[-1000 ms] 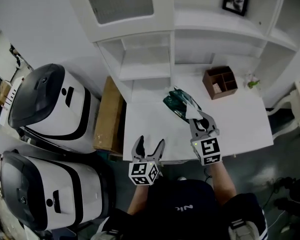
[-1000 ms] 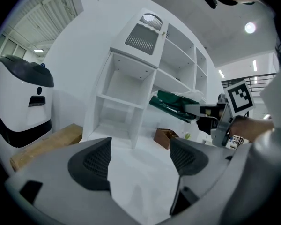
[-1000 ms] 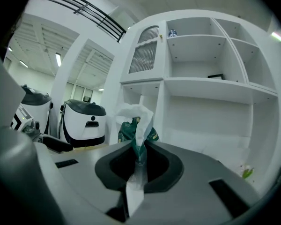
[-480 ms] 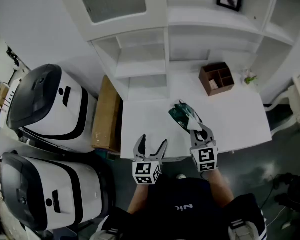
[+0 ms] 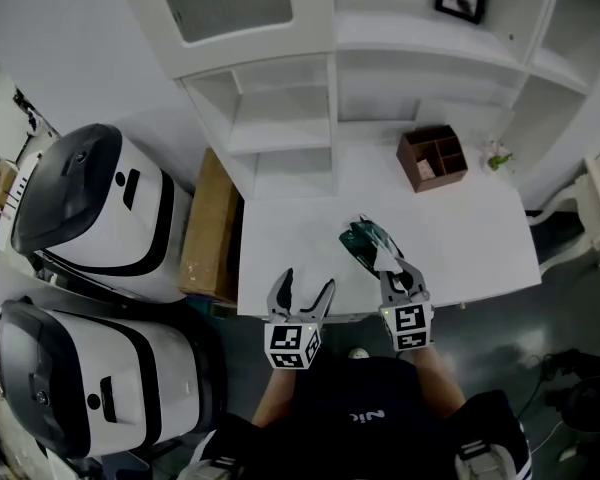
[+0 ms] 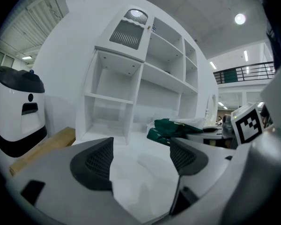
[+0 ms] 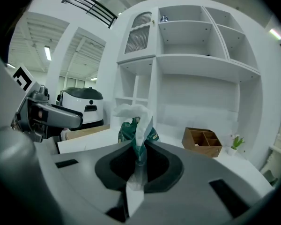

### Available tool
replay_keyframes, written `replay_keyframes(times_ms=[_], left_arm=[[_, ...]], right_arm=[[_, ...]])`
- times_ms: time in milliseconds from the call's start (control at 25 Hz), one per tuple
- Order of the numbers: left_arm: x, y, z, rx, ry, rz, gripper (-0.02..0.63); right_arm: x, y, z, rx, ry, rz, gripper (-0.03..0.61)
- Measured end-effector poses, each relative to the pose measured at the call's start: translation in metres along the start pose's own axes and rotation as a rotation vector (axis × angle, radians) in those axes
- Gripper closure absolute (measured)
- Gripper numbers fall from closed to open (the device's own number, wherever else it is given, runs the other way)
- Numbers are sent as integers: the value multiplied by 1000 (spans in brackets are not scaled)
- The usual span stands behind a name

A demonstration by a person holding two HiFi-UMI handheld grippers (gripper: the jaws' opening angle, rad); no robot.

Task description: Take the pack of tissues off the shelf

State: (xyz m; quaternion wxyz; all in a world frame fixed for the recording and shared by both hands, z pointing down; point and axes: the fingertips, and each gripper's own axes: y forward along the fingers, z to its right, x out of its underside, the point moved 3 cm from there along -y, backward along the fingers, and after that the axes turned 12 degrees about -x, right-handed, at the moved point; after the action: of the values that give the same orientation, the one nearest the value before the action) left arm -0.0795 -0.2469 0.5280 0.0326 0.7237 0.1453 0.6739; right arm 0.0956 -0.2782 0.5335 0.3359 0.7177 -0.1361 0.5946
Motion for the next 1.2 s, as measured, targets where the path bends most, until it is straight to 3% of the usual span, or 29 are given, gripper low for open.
replay_keyframes(times_ms=[80, 480, 1200], left_arm=[[-1, -1, 0, -1, -7, 5, 267], [-11, -4, -12, -41, -41, 64, 600], [-9, 2, -20, -26, -38, 61, 611]], right_arm=[[-3, 1, -1, -7, -10, 6, 554], [-10, 9, -7, -35, -43, 17, 552], [-14, 22, -14, -65, -62, 9, 555]])
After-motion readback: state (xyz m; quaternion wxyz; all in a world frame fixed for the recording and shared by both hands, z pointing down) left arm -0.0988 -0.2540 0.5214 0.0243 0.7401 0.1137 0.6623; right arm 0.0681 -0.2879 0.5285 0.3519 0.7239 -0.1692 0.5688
